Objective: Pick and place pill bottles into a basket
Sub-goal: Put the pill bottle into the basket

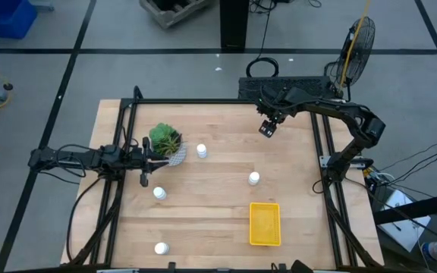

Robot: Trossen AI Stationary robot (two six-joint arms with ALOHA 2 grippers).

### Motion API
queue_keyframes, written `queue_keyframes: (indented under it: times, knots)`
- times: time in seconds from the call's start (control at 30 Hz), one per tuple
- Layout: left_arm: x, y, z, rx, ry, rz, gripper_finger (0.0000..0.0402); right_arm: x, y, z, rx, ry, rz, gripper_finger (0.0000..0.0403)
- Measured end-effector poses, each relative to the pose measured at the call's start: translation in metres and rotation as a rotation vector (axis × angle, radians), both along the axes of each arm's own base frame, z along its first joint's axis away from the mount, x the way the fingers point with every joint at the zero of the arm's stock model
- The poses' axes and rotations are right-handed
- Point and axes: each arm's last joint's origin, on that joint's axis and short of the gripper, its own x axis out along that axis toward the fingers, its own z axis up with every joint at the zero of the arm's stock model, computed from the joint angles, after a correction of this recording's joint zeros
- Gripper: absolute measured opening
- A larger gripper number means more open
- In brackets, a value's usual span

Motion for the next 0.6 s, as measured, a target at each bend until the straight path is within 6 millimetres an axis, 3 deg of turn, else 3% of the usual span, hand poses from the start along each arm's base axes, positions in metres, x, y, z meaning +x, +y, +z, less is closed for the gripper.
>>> queue_keyframes:
  times: [0.3,0.6]
  knots:
    - [0.000,0.000,0.000,-0.003,0.000,0.000,0.0077,-0.005,0.004,-0.019,0.012,0.016,0.000,0.0238]
    - [0.000,0.000,0.000,-0.003,0.000,0.000,0.0076,-0.002,0.002,-0.021,-0.008,-0.025,-0.006,0.0238]
